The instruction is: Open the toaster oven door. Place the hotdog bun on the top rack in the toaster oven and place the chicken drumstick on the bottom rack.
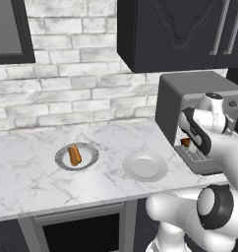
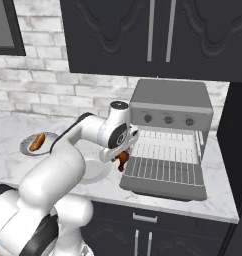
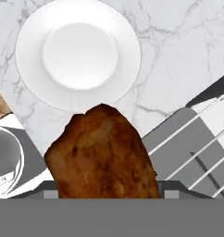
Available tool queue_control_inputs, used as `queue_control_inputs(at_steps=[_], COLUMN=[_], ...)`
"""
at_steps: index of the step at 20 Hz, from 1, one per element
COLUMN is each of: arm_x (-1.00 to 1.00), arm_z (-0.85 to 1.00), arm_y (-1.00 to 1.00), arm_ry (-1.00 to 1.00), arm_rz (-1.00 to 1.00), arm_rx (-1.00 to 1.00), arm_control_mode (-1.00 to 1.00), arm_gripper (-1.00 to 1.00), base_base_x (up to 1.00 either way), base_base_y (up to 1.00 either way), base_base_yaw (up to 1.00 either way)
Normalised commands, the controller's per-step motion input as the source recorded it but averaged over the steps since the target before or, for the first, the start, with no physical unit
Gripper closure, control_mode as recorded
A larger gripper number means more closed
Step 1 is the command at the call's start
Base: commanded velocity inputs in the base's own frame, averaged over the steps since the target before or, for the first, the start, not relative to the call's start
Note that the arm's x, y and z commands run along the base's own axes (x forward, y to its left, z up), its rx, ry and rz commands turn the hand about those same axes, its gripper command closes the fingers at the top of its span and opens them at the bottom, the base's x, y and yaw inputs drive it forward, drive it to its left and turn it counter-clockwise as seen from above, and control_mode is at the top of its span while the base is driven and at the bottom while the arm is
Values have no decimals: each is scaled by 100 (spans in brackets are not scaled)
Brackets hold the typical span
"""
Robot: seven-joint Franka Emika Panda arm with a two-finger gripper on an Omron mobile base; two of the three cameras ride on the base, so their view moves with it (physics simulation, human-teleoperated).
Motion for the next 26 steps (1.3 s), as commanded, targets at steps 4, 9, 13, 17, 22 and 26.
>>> queue_control_inputs(at_steps=[4,9,13,17,22,26], arm_x=[2,2,12,26,20,25], arm_z=[0,0,0,0,-4,-15], arm_y=[-74,-70,-31,-13,-13,-3], arm_ry=[0,0,0,-1,0,0], arm_rz=[12,13,11,8,5,0], arm_rx=[0,0,0,0,0,0], arm_control_mode=[-100,-100,-100,-100,-100,-100], arm_gripper=[100,100,100,100,100,100], base_base_x=[0,0,0,0,0,0], base_base_y=[0,0,0,0,0,0], base_base_yaw=[0,0,0,0,0,0])
